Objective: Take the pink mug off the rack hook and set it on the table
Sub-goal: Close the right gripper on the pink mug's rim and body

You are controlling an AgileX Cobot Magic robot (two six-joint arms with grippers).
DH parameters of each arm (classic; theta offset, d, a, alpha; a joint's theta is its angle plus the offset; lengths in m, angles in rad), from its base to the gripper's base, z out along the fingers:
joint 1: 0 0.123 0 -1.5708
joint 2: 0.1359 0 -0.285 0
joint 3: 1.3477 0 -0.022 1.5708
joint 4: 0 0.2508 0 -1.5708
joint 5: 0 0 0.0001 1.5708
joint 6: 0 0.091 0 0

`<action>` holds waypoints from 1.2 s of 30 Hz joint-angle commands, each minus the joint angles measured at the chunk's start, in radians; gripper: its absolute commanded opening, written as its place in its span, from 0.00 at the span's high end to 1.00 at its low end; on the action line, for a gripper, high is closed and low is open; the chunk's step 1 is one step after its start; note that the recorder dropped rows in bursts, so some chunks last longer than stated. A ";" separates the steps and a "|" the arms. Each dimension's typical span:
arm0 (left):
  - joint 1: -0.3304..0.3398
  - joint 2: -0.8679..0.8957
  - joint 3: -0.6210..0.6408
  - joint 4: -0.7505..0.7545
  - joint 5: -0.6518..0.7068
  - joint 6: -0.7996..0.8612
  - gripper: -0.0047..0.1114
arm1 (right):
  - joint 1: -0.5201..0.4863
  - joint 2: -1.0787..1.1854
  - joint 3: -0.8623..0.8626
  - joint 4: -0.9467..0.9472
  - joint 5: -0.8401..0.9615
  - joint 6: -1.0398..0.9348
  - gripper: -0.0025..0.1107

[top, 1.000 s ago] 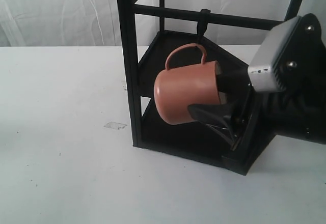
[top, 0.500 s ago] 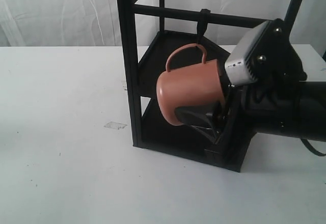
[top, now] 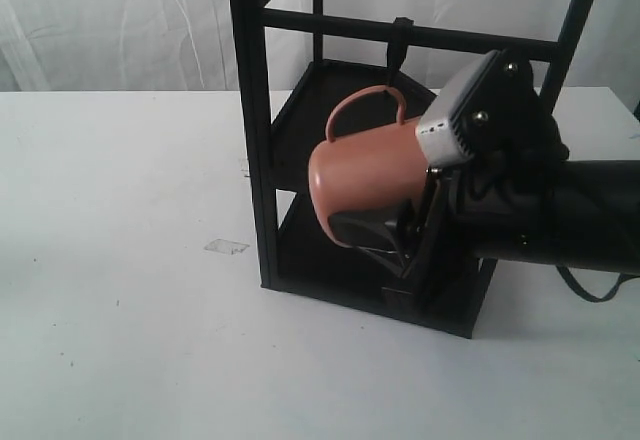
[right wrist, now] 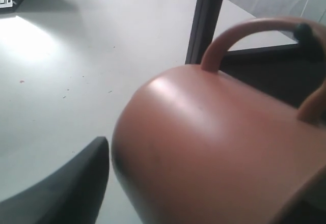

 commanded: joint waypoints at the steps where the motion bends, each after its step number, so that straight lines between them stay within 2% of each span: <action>1: 0.003 -0.005 0.004 -0.011 0.001 -0.001 0.96 | 0.003 0.019 -0.008 0.014 0.014 -0.013 0.48; 22: 0.003 -0.005 0.004 -0.011 0.001 -0.001 0.96 | 0.003 0.062 -0.042 0.030 0.037 -0.017 0.50; 26: 0.003 -0.005 0.004 -0.011 0.001 -0.001 0.96 | 0.003 0.062 -0.042 0.030 0.043 -0.017 0.61; 33: 0.003 -0.005 0.004 -0.011 0.001 -0.001 0.96 | 0.003 0.062 -0.042 0.030 0.047 -0.017 0.88; 36: 0.003 -0.005 0.004 -0.011 0.001 -0.001 0.96 | 0.003 0.062 -0.042 0.030 0.047 -0.017 0.95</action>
